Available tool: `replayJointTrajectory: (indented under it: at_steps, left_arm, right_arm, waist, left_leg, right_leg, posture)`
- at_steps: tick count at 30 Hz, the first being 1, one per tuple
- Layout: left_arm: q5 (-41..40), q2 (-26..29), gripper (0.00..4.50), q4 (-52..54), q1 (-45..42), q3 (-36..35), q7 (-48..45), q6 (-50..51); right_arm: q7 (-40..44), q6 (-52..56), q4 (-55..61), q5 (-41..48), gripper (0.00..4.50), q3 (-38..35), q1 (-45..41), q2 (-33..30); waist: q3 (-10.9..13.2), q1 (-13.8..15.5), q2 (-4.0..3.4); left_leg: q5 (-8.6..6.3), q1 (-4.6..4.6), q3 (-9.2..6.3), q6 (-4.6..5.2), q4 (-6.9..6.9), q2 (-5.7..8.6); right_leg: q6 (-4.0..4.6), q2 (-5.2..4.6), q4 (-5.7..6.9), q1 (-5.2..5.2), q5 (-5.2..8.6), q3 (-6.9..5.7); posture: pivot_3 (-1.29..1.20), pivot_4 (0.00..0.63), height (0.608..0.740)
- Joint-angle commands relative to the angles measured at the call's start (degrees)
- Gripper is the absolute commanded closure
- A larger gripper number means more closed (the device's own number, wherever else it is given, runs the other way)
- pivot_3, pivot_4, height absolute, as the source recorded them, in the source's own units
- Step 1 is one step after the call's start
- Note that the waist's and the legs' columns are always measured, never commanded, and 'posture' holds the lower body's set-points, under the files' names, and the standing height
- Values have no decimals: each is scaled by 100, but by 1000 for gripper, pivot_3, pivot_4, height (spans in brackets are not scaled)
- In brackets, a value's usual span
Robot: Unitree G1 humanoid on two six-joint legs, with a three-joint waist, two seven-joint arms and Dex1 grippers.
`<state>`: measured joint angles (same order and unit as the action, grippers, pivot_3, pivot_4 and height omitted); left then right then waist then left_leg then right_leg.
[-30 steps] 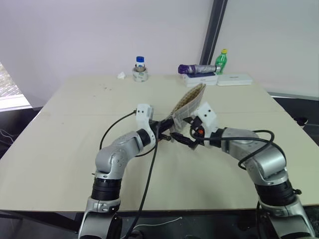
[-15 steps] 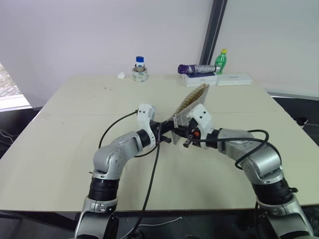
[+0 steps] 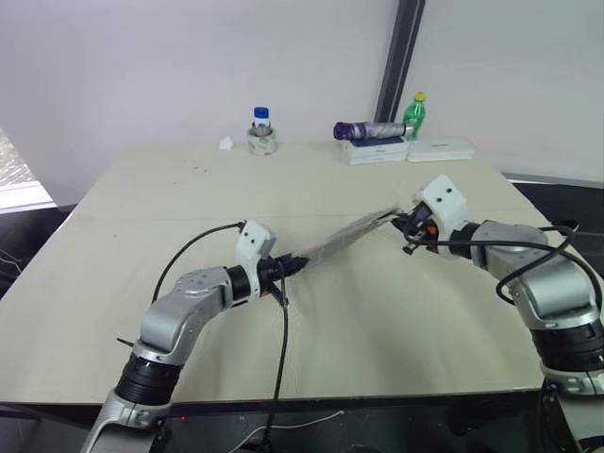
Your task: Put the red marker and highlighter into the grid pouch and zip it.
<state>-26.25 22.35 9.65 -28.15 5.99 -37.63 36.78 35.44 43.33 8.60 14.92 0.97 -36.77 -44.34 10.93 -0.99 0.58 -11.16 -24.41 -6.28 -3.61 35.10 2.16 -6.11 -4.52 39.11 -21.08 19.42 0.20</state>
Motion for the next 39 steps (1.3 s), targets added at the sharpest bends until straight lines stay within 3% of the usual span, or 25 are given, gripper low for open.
replayJointTrajectory:
  at_steps: [1,6,12,16,17,20,22,30,39]
  left_arm:
    - [104,252,4500,113,143,-146,-109,-96]
    - [162,554,4500,58,341,-258,-187,-211]
    - [141,640,4500,147,558,-290,-235,-434]
    - [32,614,4500,335,709,-225,-345,-476]
    - [-29,619,3709,413,757,-216,-391,-415]
    - [-50,639,2396,529,873,-260,-341,-292]
    - [-91,747,1456,616,1032,-377,-342,-186]
    - [25,1201,1456,551,1783,-1104,-264,-458]
    - [48,1249,1456,410,2115,-1962,8,-806]
  right_arm:
    - [-68,-171,-252,-213,4460,-350,-124,-278]
    - [-194,-416,-927,-538,4460,-364,-116,-534]
    - [136,-511,-578,-253,4460,-257,173,-381]
    - [667,-405,-180,116,3150,-248,490,-369]
    - [677,-403,-130,94,2628,-241,557,-385]
    - [745,-414,-46,45,1091,-281,735,-451]
    - [835,-487,44,68,1039,-373,903,-520]
    - [1459,-925,378,304,1039,-883,1858,-884]
    - [1381,-1539,-216,529,1039,-1431,1865,-470]
  waist:
    - [0,2,0]
    - [0,-17,0]
    - [0,-8,0]
    - [0,0,-1]
    - [0,-3,-1]
    - [0,6,-1]
    - [0,12,-1]
    - [0,19,-1]
    - [0,25,-1]
  left_leg:
    - [0,0,0,0,0,0]
    - [0,3,1,0,0,-2]
    - [-1,1,2,2,-5,-4]
    - [-1,2,1,2,-2,-4]
    - [-1,2,0,3,-2,-4]
    - [-1,2,1,3,-1,-4]
    - [-2,2,0,3,-1,-5]
    - [-4,2,2,6,-3,-13]
    - [-4,3,2,8,-1,-13]
  right_leg:
    - [0,0,0,0,0,1]
    - [0,1,0,0,0,3]
    - [0,2,0,-8,0,14]
    - [0,2,0,-4,0,14]
    - [0,2,0,-4,0,14]
    - [0,2,1,-5,0,15]
    - [0,1,0,-5,0,15]
    - [0,-2,-1,-6,0,17]
    - [1,-8,-1,-4,0,18]
  posture:
    - [0,150,737]
    - [0,150,737]
    - [0,150,737]
    - [0,150,737]
    - [0,150,737]
    - [0,150,737]
    - [0,150,737]
    - [0,150,737]
    - [0,150,737]
